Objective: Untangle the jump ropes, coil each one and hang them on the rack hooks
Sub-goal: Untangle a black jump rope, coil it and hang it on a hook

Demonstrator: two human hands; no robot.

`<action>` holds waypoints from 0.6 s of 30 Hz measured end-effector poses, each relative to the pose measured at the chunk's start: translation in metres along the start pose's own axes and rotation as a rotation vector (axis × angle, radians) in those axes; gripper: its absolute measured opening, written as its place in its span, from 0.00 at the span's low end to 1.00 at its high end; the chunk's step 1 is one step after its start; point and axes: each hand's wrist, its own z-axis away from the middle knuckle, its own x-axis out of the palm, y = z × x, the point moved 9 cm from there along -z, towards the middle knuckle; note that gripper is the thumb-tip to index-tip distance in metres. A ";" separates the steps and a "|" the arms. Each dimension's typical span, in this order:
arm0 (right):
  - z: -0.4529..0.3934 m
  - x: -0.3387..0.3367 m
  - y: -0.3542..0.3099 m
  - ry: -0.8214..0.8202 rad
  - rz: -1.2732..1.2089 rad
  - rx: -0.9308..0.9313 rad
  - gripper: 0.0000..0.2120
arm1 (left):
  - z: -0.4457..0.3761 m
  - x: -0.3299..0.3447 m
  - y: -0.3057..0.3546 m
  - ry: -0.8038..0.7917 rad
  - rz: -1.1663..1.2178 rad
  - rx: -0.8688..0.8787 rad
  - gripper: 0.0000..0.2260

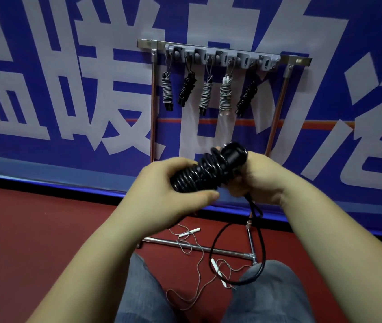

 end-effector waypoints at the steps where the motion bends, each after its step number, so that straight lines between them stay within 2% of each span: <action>1: -0.001 0.002 -0.001 0.043 0.054 -0.032 0.24 | -0.002 -0.005 -0.003 0.055 0.008 -0.022 0.08; 5: 0.006 0.014 -0.011 0.115 0.547 -0.113 0.14 | -0.008 -0.024 -0.022 0.244 -0.072 -0.110 0.07; 7: 0.013 0.016 -0.014 0.113 0.803 -0.123 0.12 | -0.009 -0.031 -0.031 0.305 -0.150 -0.146 0.08; 9: 0.020 0.020 -0.019 0.105 0.934 -0.130 0.13 | -0.008 -0.034 -0.038 0.325 -0.197 -0.172 0.08; 14: 0.033 0.023 -0.039 0.128 1.102 -0.237 0.17 | -0.009 -0.017 -0.041 0.179 -0.292 -0.196 0.09; 18: 0.038 0.015 -0.062 0.135 1.020 -0.303 0.15 | -0.010 0.006 -0.038 -0.062 -0.341 -0.141 0.11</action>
